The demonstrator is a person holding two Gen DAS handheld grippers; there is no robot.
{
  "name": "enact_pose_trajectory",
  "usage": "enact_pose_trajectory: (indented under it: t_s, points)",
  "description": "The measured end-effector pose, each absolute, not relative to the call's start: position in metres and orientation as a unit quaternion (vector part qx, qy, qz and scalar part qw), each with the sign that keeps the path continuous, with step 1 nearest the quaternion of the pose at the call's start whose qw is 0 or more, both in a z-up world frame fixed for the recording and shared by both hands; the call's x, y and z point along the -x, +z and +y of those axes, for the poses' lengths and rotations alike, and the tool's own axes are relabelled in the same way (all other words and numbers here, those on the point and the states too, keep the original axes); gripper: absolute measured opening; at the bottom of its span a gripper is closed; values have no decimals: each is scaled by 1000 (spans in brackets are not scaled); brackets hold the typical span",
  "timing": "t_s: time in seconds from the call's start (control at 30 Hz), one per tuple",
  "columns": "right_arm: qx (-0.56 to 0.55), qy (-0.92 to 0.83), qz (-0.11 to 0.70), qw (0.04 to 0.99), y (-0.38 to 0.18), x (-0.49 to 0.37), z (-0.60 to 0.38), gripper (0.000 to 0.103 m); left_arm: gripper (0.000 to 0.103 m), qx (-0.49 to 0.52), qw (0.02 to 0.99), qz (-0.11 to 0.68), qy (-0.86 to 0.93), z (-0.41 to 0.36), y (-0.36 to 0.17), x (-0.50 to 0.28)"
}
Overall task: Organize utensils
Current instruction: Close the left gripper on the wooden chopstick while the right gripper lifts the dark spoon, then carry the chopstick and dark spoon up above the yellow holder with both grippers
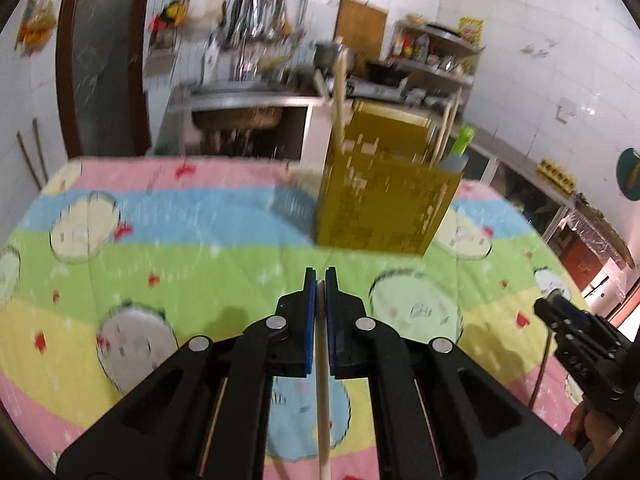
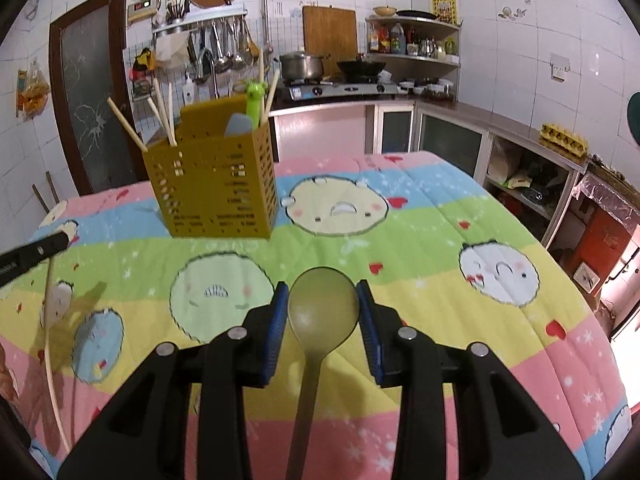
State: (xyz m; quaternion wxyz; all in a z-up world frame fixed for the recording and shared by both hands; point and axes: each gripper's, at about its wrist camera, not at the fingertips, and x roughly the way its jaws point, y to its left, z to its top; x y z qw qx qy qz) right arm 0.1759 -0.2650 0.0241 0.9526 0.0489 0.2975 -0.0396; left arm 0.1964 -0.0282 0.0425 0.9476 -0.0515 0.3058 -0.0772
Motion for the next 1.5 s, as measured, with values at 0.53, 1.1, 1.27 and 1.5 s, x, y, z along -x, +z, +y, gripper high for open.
enact_pose_trajectory:
  t_s: [0.53, 1.1, 1.27, 1.5]
  points:
    - [-42, -41, 225, 973, 52, -208, -250, 35, 3, 17, 974, 194, -117, -29, 83, -205]
    - [-20, -17, 162, 986, 59, -232, -227, 35, 3, 18, 979, 146, -141, -26, 82, -225]
    - [-10, 1, 150, 989, 64, -236, -221, 34, 3, 14, 980, 132, -151, -25, 89, -226]
    - [2, 27, 139, 990, 73, -243, -206, 34, 3, 17, 980, 116, -160, -28, 100, -227]
